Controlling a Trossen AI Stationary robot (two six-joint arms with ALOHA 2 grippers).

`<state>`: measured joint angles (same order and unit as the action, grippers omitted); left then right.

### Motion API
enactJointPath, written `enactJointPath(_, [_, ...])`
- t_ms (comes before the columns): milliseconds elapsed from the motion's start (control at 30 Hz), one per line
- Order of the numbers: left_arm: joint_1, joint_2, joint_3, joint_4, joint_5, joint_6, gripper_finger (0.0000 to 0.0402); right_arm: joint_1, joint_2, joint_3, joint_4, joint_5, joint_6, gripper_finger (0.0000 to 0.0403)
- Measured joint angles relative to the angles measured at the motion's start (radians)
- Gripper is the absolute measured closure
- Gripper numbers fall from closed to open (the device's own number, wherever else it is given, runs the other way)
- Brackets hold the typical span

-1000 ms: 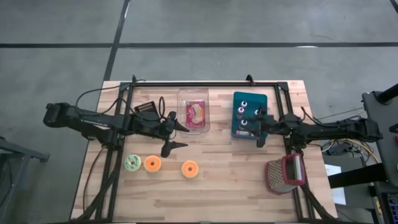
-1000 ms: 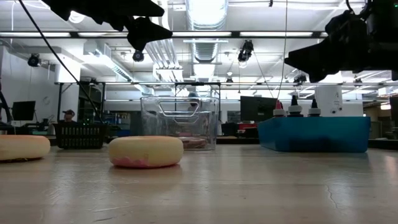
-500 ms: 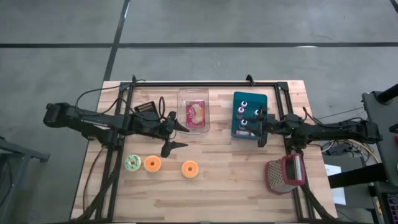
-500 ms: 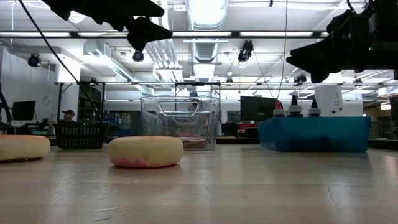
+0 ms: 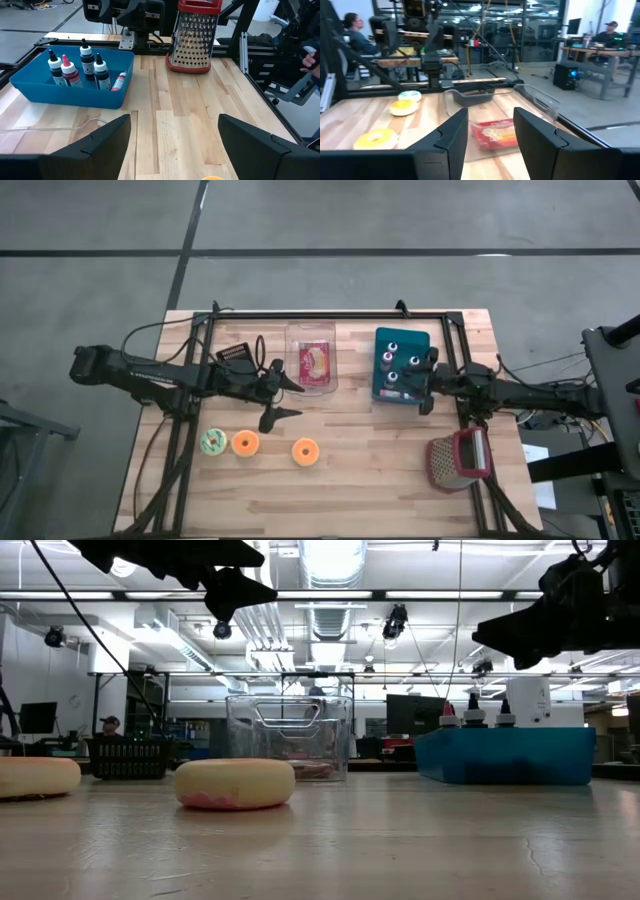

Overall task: Pick & Place Food Item
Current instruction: Put the right orange donut into the black bin

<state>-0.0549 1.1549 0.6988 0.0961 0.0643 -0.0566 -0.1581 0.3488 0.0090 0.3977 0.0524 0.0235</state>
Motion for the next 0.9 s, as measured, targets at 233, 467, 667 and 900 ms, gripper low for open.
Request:
enactJointPath(233, [0.0, 0.0, 0.0, 0.0, 0.0, 0.0, 0.0097, 0.001, -0.129, 0.0, -0.132, 0.027, -0.015, 0.0261])
enactJointPath(467, [0.0, 0.0, 0.0, 0.0, 0.001, 0.0, 0.0097, 0.001, -0.298, 0.0, -0.26, 0.028, -0.03, 0.0262])
enactJointPath(667, [0.0, 0.0, 0.0, 0.0, 0.003, 0.0, 0.0097, 0.001, -0.341, 0.017, -0.366, 0.04, -0.022, 0.0262])
enactJointPath(900, [0.0, 0.0, 0.0, -0.006, 0.003, 0.0, 0.0097, 0.001, -0.339, 0.022, -0.365, 0.053, -0.004, 0.0262])
